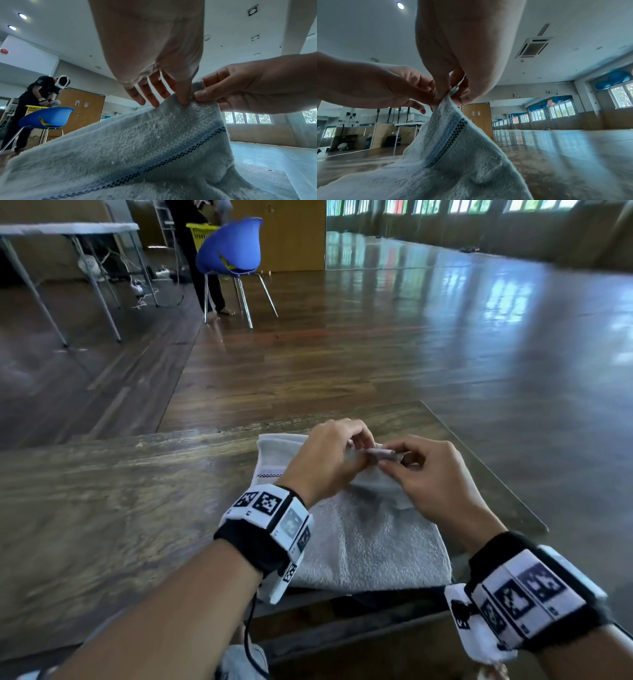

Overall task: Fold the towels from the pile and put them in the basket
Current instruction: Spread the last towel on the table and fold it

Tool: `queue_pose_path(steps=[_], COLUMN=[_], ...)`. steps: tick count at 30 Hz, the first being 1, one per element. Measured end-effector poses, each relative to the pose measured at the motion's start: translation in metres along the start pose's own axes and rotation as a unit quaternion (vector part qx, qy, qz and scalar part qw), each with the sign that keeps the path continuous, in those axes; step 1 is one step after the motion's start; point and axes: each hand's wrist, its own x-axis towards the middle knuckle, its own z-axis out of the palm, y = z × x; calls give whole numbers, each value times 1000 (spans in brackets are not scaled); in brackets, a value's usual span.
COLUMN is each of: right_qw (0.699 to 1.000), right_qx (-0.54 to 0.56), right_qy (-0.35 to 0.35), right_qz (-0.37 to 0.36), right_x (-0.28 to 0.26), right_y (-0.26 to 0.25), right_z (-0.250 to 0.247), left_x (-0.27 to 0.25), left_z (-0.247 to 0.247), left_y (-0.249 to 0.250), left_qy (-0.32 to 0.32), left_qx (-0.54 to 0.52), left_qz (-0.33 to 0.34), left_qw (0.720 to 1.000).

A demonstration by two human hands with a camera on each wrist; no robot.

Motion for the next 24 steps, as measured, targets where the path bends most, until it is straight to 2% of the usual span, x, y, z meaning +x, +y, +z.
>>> queue_pose_path(steps=[2, 5, 8, 10, 12, 16, 20, 24], right_qw=[1000, 999, 998, 996, 997, 998, 997, 998], right_qx=[4, 22, 31, 47, 41, 42, 53, 15], right_qy=[3, -31, -15, 9, 14, -29, -7, -6], right_qz=[1, 13, 58, 74, 70, 48, 53, 53], right_x=[-7, -10, 3, 13, 21, 33, 44, 51], right_y=[-2, -2, 4, 6, 8, 15, 19, 18], right_z=[-6, -13, -18, -18, -17, -9, -1, 4], left_x=[0, 1, 1, 3, 6, 16, 25, 26], left_z=[1, 1, -3, -4, -3, -4, -6, -13], left_y=[5, 12, 13, 11, 6, -6, -14, -18], left_qy=[-10, -16, -95, -151, -140, -82, -72, -98], left_qx=[8, 6, -44, -16, 16, 22, 22, -82], left_qz=[3, -12, -48, -58, -55, -51, -51, -91], left_qw=[1000, 1000, 993, 987, 989, 995, 996, 988])
